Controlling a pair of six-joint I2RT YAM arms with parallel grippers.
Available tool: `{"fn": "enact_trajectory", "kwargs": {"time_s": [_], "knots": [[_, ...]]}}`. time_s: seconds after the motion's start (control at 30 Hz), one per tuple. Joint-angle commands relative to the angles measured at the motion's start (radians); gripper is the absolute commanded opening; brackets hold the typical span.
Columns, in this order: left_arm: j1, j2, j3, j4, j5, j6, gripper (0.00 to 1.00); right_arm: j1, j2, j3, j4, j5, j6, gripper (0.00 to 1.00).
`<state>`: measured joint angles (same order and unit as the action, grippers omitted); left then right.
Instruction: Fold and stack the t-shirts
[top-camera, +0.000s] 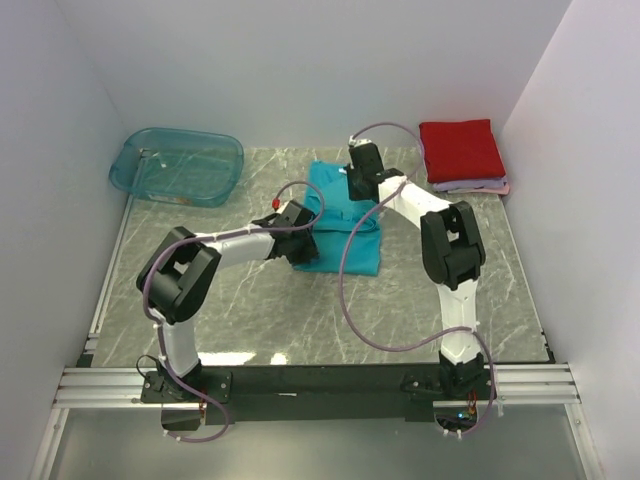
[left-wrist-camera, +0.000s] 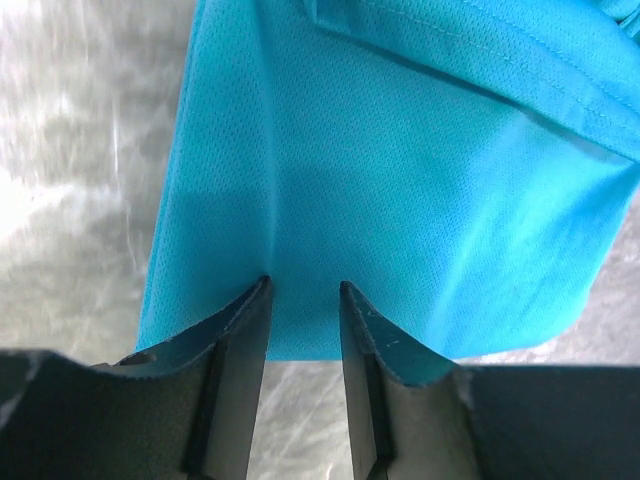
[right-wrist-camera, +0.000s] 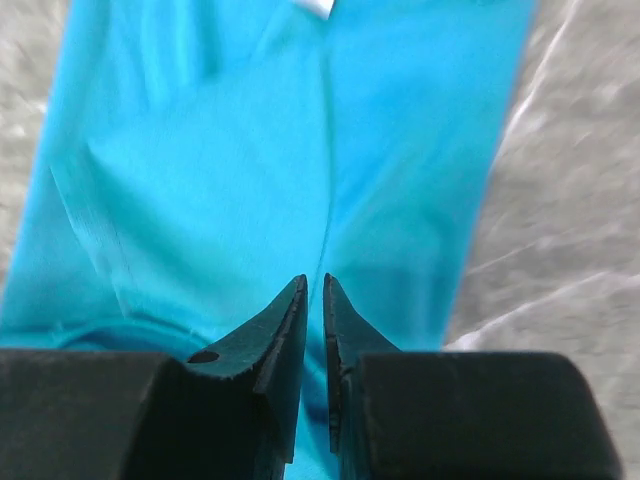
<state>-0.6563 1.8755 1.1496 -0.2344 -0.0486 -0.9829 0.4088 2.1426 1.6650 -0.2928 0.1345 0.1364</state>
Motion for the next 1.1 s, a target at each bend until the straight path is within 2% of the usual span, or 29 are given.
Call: {"fn": "enact_trajectory", "kwargs": {"time_s": [0.0, 0.1, 0.3, 0.5, 0.83, 1.07], "knots": [[-0.014, -0.022, -0.067, -0.103, 0.039, -0.023, 0.41, 0.001, -0.076, 0.052, -0.034, -0.008, -0.031, 0.2], [-0.014, -0.05, -0.093, -0.103, 0.032, -0.031, 0.41, 0.015, -0.189, -0.077, -0.002, -0.131, -0.017, 0.21], [-0.014, -0.065, -0.117, -0.094, 0.039, -0.037, 0.41, 0.087, -0.378, -0.382, 0.075, -0.254, 0.022, 0.22], [-0.014, -0.068, -0.114, -0.097, 0.039, -0.036, 0.41, 0.176, -0.399, -0.499, 0.09, -0.216, 0.014, 0.22], [-0.016, -0.061, -0.116, -0.103, 0.039, -0.039, 0.41, 0.176, -0.228, -0.401, 0.133, -0.165, 0.006, 0.22], [-0.016, -0.059, -0.126, -0.098, 0.056, -0.042, 0.41, 0.156, -0.118, -0.286, 0.178, 0.033, -0.044, 0.22]]}}
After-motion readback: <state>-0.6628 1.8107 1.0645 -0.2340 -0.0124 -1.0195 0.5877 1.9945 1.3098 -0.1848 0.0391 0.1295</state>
